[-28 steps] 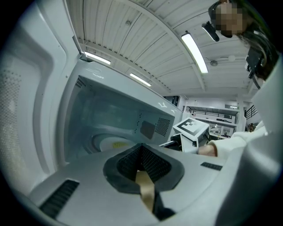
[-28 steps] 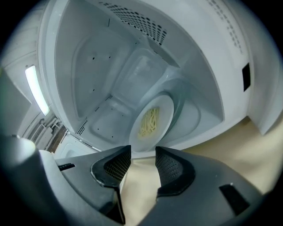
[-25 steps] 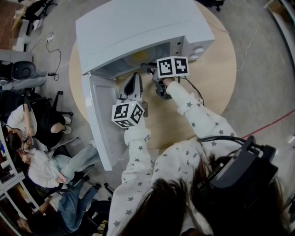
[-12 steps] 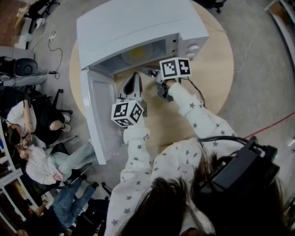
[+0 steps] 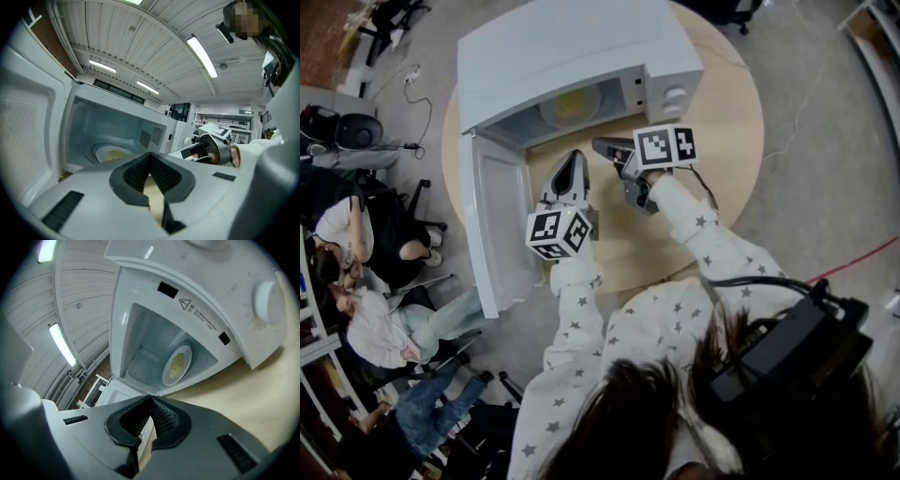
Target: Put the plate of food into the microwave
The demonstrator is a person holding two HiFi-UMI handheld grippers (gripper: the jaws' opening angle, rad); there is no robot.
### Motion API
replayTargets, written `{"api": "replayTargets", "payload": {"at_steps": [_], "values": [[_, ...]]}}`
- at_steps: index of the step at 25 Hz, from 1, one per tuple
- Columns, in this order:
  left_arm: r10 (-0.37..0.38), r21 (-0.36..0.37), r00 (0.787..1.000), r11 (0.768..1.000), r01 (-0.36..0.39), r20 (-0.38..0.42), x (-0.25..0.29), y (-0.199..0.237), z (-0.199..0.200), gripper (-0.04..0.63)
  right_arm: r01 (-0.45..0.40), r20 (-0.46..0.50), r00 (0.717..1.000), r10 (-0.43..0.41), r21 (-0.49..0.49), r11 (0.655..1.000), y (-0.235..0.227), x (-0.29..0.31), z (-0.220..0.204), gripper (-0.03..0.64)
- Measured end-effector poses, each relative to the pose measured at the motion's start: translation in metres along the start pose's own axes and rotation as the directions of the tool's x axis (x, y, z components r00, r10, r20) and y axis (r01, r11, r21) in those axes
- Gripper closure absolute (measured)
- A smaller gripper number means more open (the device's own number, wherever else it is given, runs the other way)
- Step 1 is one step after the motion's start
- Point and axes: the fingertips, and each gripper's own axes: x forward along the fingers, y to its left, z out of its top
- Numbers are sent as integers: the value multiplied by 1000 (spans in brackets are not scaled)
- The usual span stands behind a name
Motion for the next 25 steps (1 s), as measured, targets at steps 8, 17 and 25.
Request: {"api": "replayTargets", "payload": {"at_steps": [8,17,25], "values": [[-9,24,1000,1000,8,30,-13,-34,12,594,-77,-35,996,78,27,997,18,-36,-15,611],[-27,33,999,999,25,36,-28,-61,14,594,-129,-45,990,130,33,991,38,-56,-21,611],[-30,51,997,998,27,67,-38,-80,19,594,-167,-19,986,168,59,984,44,-76,-30,611]]}}
